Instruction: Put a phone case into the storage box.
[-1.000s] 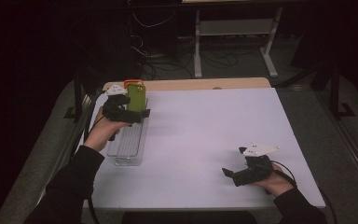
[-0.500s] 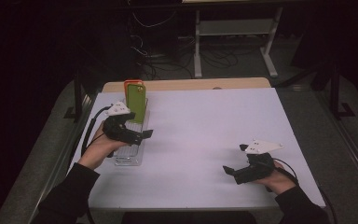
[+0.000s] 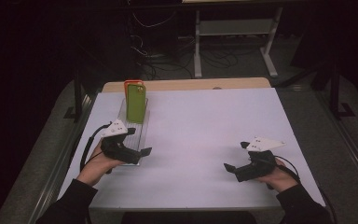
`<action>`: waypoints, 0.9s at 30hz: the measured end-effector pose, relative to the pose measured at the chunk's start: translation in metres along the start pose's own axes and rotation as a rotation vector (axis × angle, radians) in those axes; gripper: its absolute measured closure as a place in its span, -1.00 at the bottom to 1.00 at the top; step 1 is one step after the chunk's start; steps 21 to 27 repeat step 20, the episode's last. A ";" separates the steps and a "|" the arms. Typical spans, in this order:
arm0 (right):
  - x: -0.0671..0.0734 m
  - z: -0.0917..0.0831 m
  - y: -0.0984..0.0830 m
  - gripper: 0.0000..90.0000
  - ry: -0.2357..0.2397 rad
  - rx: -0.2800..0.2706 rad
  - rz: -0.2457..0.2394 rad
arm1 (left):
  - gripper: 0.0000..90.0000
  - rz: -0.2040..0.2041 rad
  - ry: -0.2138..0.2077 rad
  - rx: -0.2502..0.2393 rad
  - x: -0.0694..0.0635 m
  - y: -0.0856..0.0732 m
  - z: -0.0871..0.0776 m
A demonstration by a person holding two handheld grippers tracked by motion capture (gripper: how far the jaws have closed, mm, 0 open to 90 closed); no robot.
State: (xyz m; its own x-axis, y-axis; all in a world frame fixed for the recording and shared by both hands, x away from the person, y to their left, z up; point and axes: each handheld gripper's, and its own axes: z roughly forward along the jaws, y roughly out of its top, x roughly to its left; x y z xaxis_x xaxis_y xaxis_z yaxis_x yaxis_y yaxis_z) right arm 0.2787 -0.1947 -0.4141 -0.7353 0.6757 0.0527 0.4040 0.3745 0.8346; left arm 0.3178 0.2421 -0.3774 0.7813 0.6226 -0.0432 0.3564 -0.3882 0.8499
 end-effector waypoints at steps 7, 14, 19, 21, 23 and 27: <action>0.000 -0.002 0.001 -1.00 0.008 -0.012 -0.010 | -1.00 -0.001 0.025 -0.006 -0.004 -0.020 -0.007; 0.001 -0.004 0.003 -1.00 0.007 -0.016 -0.006 | -1.00 0.014 0.006 0.026 -0.007 -0.033 -0.006; 0.001 -0.004 0.003 -1.00 0.008 -0.019 -0.007 | -1.00 0.015 0.006 0.026 -0.007 -0.033 -0.006; 0.001 -0.004 0.003 -1.00 0.009 -0.019 -0.011 | -1.00 0.010 0.004 0.028 -0.007 -0.033 -0.006; 0.001 -0.004 0.003 -1.00 0.009 -0.019 -0.011 | -1.00 0.010 0.004 0.028 -0.007 -0.033 -0.006; 0.001 -0.004 0.003 -1.00 0.009 -0.019 -0.011 | -1.00 0.010 0.004 0.028 -0.007 -0.033 -0.006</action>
